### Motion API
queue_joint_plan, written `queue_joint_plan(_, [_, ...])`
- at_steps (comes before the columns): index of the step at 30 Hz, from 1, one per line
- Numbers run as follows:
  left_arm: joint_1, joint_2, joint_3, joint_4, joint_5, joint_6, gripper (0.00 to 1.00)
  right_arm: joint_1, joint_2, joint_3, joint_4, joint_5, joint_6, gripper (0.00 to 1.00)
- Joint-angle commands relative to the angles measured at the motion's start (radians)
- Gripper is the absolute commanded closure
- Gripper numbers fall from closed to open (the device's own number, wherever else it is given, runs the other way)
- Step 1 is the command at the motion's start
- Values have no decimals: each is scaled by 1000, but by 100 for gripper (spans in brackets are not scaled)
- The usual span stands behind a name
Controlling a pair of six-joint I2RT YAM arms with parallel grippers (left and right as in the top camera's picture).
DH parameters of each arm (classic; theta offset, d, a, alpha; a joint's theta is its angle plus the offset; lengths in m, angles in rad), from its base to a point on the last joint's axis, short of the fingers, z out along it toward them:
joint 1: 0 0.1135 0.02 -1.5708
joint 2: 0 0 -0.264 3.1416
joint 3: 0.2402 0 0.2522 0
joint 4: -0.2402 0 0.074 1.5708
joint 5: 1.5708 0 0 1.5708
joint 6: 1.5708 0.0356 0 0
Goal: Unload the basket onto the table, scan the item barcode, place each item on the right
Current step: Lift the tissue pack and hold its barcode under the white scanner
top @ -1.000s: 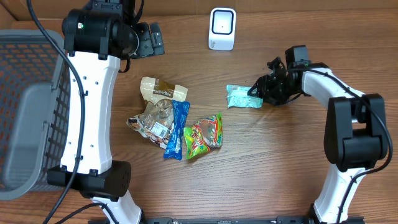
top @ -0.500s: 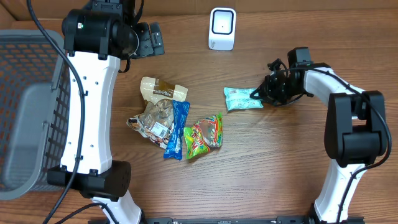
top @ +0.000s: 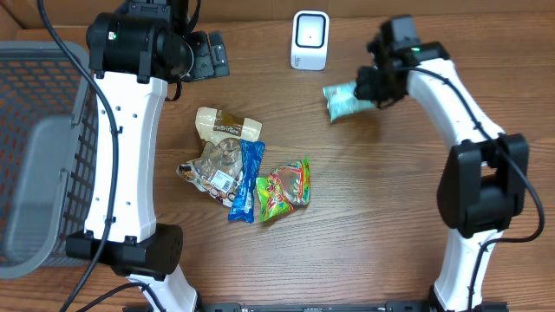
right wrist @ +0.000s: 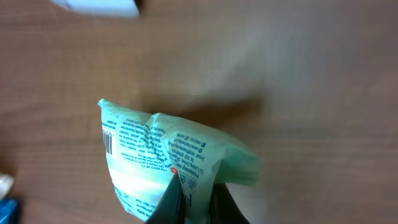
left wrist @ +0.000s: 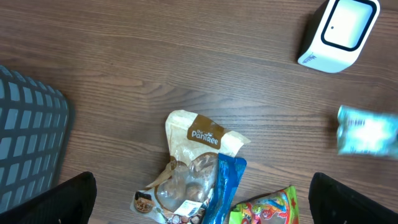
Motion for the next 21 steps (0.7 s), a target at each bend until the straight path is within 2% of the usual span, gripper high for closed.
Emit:
queue_joint_plan(1, [-2, 2, -8, 2, 1, -21, 0, 65, -51, 42, 76, 341, -101, 96])
queue_joint_plan(5, [-2, 2, -8, 2, 1, -21, 0, 135, -51, 40, 258, 621, -230, 96])
queue_joint_plan(8, [-2, 2, -8, 2, 1, -21, 0, 168, -51, 40, 438, 741, -374, 96])
queue_joint_plan(10, [-2, 2, -8, 2, 1, -21, 0, 179, -50, 40, 550, 738, -495, 96])
queue_joint_plan(15, [-2, 2, -8, 2, 1, -21, 0, 181, -40, 40, 764, 655, -663, 96])
queue_joint_plan(21, [-2, 2, -8, 2, 1, -21, 0, 180, 16, 40, 889, 562, -859, 96])
